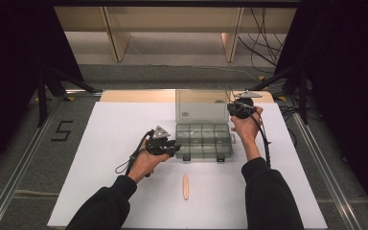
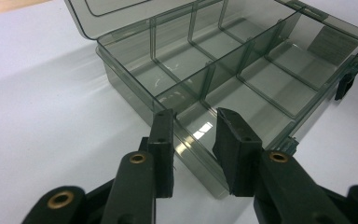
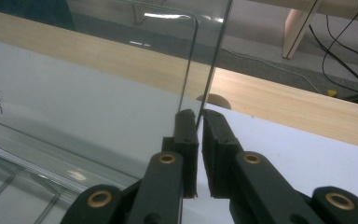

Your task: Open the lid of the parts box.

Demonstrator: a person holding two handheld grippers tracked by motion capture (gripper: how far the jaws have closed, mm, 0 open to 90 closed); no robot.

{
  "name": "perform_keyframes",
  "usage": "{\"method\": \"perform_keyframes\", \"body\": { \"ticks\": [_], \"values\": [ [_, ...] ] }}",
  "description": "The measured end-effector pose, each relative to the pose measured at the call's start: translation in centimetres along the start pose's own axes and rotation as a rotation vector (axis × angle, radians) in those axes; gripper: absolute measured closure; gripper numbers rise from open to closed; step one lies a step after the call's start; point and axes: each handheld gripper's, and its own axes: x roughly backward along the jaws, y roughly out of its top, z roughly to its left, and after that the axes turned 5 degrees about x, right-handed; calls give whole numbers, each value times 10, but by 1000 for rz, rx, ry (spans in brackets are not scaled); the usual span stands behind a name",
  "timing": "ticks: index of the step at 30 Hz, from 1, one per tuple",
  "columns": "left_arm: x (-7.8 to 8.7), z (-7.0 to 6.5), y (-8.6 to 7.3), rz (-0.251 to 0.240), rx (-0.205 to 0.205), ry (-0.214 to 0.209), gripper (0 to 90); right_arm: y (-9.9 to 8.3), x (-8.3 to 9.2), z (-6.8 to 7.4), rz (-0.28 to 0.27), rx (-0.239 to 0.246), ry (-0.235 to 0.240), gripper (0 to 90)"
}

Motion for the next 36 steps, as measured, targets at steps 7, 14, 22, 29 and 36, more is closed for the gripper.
{"method": "perform_keyframes", "body": {
  "ticks": [7, 14, 22, 29, 36],
  "values": [
    [0, 0, 0, 0, 0, -3, 678, 0, -2, 1, 5, -3, -11, 851],
    [1, 1, 0, 13, -11, -3, 678, 0, -2, 2, 13, -27, -10, 851],
    [0, -1, 0, -6, 3, 1, 677, -2, -2, -1, 12, -5, -4, 840],
    [0, 0, 0, 0, -3, 1, 677, -2, -1, 0, 13, -34, 3, 823],
    [0, 0, 0, 0, -4, -1, 676, -2, 0, 0, 0, -21, 0, 794]
  ]
}}
